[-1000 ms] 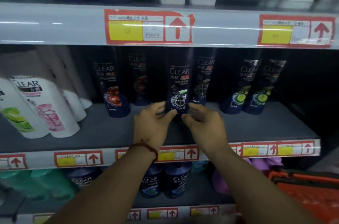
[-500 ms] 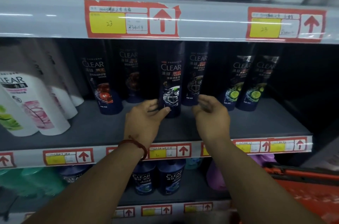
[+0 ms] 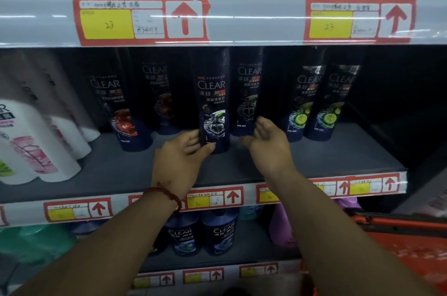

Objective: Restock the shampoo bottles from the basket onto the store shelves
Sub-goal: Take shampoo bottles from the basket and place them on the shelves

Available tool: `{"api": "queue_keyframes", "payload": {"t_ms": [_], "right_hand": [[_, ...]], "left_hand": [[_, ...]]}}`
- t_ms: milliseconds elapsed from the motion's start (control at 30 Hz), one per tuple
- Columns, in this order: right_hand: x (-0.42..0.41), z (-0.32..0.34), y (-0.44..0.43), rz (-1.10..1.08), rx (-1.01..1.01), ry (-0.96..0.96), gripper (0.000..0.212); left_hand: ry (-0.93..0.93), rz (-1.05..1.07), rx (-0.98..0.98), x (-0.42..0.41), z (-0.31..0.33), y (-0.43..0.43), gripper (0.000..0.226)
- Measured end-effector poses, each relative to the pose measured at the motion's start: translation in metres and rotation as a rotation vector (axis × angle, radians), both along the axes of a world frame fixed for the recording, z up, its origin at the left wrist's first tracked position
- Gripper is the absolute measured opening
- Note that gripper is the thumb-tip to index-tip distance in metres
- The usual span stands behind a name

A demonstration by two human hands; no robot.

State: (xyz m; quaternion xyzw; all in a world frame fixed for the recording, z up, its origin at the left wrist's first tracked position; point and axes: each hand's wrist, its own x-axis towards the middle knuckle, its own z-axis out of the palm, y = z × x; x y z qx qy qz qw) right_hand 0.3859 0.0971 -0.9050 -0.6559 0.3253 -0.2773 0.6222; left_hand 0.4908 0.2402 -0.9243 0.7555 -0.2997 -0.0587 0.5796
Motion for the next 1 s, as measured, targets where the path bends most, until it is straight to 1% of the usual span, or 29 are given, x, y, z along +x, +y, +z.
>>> {"api": "queue_keyframes", "payload": {"t_ms": [167,233,300,367,400,467,567,667,1000], "right_hand": [[0.001,-0.001,-0.001,0.005,-0.039,0.027,0.08],[0.001,-0.001,0.001,-0.004,-0.045,0.022,0.077],[0.0,0.0,0.004,-0.071,-0.082,0.005,0.066],[-0.003,0.0,0.008,-0.153,-0.138,-0.019,0.048],[-0.004,-0.001,0.009,-0.162,-0.151,-0.026,0.041],[-0.004,-0.003,0.011,-0.088,-0.134,-0.032,0.031],[-0.002,-0.007,0.014,0.021,-0.136,-0.018,0.023],[-0.001,-0.009,0.014,0.034,-0.164,-0.013,0.023],[-0.001,-0.01,0.009,0.045,-0.14,-0.003,0.024]], "left_hand": [[-0.034,0.018,0.009,-0.001,-0.003,-0.003,0.038],[-0.035,0.025,0.012,-0.001,-0.003,-0.003,0.039],[-0.034,0.032,0.016,0.0,-0.004,-0.004,0.039],[-0.029,0.034,0.014,0.0,-0.004,-0.004,0.04],[-0.023,0.033,0.012,0.0,-0.004,-0.004,0.04],[-0.022,0.032,0.008,0.0,-0.004,-0.004,0.04],[-0.038,0.043,0.007,-0.001,-0.004,-0.004,0.038],[-0.045,0.052,0.009,0.0,-0.004,-0.003,0.037],[-0.062,0.019,0.018,0.002,-0.006,-0.001,0.035]]}}
